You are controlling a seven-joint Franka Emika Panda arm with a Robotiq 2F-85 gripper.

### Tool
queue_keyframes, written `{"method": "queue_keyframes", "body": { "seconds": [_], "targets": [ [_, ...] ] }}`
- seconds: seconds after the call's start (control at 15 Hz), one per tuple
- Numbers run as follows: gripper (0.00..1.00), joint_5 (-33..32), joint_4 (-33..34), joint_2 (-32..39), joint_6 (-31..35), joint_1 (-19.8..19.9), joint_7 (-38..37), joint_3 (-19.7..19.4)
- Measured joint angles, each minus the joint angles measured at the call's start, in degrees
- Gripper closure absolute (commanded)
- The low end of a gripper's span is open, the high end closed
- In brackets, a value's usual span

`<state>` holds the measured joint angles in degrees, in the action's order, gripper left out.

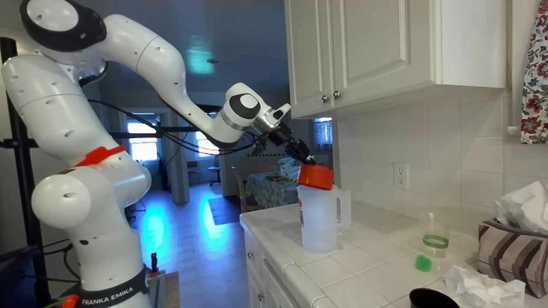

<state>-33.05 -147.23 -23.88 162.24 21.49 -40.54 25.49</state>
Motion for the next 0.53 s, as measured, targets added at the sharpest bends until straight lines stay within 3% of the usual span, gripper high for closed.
{"method": "queue_keyframes", "body": {
  "seconds": [0.53],
  "targets": [
    [0.92,-6.6,0.0,-1.0,2.7,6.7,-9.9,6.2]
  ]
}}
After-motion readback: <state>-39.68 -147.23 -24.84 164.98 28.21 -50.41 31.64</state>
